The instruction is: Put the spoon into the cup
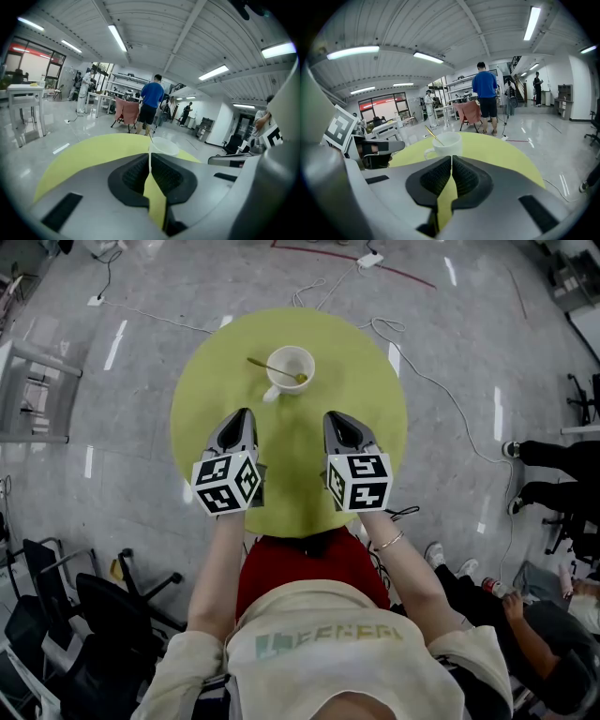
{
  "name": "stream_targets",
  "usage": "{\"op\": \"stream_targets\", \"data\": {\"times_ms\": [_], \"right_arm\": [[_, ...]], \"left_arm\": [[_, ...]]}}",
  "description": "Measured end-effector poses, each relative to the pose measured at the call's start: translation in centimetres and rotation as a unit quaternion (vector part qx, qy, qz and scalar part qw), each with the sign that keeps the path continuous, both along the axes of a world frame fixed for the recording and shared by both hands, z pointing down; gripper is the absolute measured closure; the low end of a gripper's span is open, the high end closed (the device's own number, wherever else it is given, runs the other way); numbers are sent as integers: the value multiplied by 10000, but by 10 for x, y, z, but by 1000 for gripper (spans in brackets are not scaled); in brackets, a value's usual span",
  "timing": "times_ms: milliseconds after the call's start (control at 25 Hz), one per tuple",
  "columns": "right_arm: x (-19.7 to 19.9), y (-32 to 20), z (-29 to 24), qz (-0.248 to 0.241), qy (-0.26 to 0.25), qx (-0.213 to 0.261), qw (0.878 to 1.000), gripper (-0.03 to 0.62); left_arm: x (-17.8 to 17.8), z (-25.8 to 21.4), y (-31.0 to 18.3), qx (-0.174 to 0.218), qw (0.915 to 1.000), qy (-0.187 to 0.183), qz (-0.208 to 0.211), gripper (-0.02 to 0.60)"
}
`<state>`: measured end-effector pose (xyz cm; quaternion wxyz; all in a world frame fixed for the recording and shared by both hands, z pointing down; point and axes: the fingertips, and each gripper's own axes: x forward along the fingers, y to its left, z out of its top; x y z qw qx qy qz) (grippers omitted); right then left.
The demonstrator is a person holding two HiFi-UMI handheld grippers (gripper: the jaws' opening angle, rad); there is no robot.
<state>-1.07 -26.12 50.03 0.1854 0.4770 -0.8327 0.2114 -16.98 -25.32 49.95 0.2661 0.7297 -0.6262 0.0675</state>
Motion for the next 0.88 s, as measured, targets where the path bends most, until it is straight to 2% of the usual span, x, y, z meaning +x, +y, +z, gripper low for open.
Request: {"op": "stream_targets", "data": {"times_ms": [560,880], "right_arm": [[20,39,-13,151,-72,141,9998,557],[21,50,-35,239,-208,483,9983,557]], "left_arm": [[15,-14,43,40,9994,-263,235,558],[15,-35,61,317,9990,-231,235,558]]}}
